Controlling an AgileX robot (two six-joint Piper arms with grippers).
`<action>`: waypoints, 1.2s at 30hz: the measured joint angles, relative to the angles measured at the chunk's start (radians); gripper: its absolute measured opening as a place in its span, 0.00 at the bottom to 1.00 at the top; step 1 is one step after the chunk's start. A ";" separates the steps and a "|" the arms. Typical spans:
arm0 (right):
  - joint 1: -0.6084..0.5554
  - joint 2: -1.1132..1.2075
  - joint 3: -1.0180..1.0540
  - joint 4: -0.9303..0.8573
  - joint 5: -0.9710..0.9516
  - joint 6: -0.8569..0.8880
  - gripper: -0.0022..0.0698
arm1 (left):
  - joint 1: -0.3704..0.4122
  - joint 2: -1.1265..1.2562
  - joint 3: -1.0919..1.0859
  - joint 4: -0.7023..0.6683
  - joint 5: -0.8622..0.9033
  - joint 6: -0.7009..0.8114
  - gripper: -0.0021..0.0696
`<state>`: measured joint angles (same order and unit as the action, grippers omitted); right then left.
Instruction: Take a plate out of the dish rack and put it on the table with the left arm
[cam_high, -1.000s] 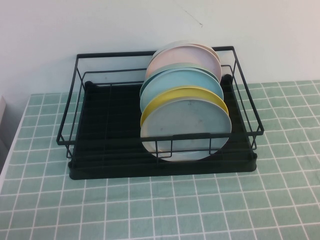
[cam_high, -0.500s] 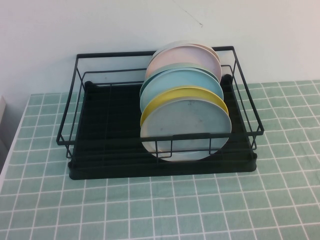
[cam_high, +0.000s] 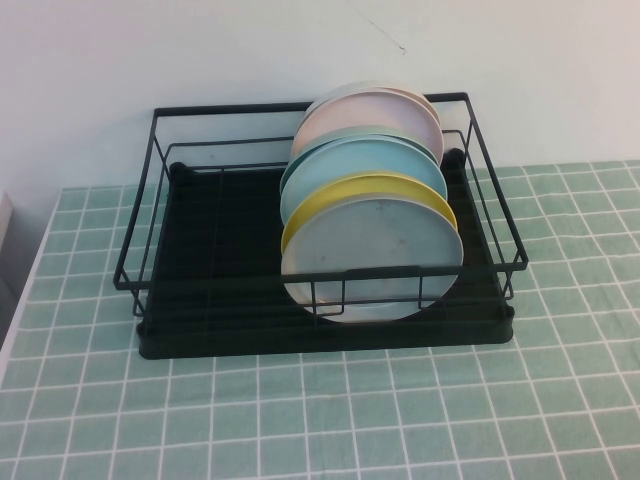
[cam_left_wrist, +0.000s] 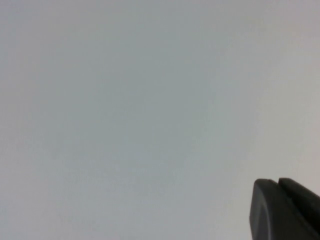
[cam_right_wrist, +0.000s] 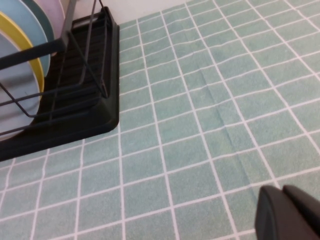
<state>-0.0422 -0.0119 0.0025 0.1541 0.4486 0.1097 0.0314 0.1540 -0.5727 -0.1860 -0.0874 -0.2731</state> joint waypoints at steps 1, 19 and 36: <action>0.000 0.000 0.000 0.000 0.000 0.000 0.03 | 0.000 0.048 -0.037 0.008 0.072 0.012 0.02; 0.000 0.000 0.000 0.000 0.000 0.000 0.03 | -0.095 0.636 -0.221 -0.388 0.507 0.600 0.02; 0.000 0.000 0.000 0.000 0.000 0.000 0.03 | -0.439 1.373 -0.815 -0.455 0.843 1.214 0.12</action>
<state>-0.0422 -0.0119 0.0025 0.1541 0.4486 0.1097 -0.4073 1.5265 -1.3880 -0.6414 0.7561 0.9408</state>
